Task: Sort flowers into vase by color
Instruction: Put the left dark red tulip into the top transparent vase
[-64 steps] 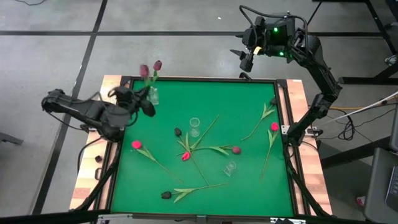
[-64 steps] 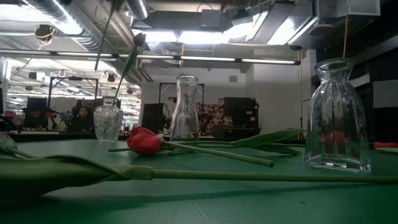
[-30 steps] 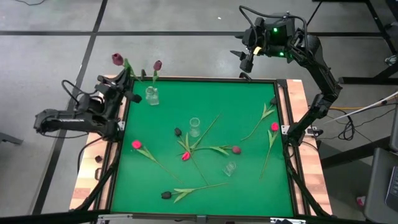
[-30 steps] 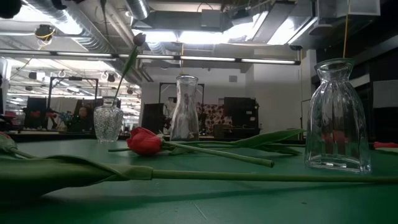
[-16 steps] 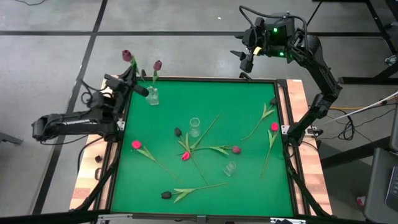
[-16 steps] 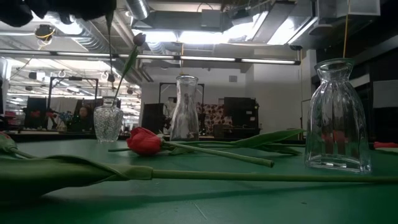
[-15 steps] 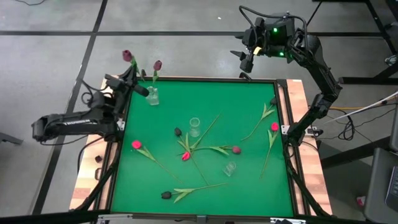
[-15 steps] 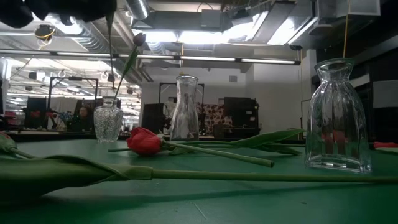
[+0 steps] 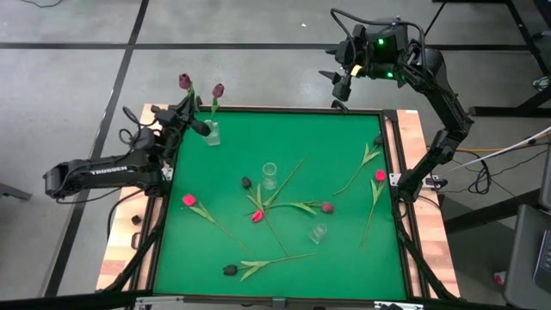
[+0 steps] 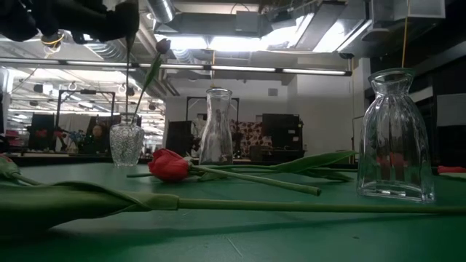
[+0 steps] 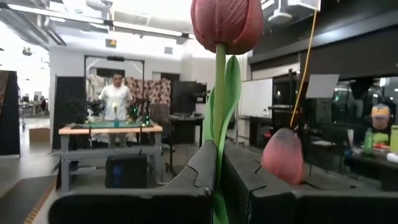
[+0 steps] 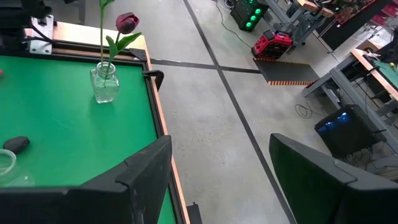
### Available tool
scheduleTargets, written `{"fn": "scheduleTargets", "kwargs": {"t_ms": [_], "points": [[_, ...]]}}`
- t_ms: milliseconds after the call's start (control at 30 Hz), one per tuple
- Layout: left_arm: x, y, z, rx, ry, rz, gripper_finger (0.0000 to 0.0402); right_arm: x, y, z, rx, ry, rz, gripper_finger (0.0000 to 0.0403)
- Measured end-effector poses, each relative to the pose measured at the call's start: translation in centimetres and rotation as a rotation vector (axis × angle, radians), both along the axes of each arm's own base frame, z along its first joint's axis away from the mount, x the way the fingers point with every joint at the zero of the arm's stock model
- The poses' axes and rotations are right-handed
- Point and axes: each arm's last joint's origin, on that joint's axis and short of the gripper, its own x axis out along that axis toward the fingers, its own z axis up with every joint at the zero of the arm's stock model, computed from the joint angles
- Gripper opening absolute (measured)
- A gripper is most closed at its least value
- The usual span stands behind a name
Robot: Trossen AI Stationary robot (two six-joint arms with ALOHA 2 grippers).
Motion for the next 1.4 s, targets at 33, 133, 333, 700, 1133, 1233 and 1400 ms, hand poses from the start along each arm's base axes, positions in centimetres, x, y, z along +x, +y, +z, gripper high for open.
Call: {"fn": "scheduleTargets", "kwargs": {"t_ms": [33, 133, 333, 700, 1133, 1233, 1400], "points": [[0.0, 0.1, -0.1, -0.008, -0.006, 0.003, 0.0008, 0.0, 0.0, 0.0, 0.0, 0.0, 0.0, 0.0269], [-0.1, 0.5, -0.3, -0.03, -0.017, 0.002, 0.0008, 0.0, 0.0, 0.0, 0.001, 0.0, -0.001, 0.0269], [-0.3, 1.4, -1.1, -0.086, -0.024, -0.014, 0.0008, 0.0, 0.0, 0.0, 0.002, 0.001, -0.001, 0.0269], [0.7, 2.3, -2.3, -0.146, 0.03, -0.026, 0.0008, 0.0, 0.0, 0.0, 0.004, 0.004, 0.0, 0.0269], [-0.2, 2.2, -5.8, -0.14, -0.079, -0.018, 0.0008, -0.1, 0.0, -0.1, 0.008, 0.012, 0.0, 0.0269], [-0.5, 2.0, -7.0, -0.153, -0.087, -0.021, 0.0008, -0.1, 0.0, -0.1, 0.008, 0.012, 0.0, 0.0269], [-0.9, 1.8, -8.1, -0.179, -0.121, -0.029, 0.0008, 0.0, 0.1, -0.1, 0.02, 0.005, 0.029, 0.0269]]}}
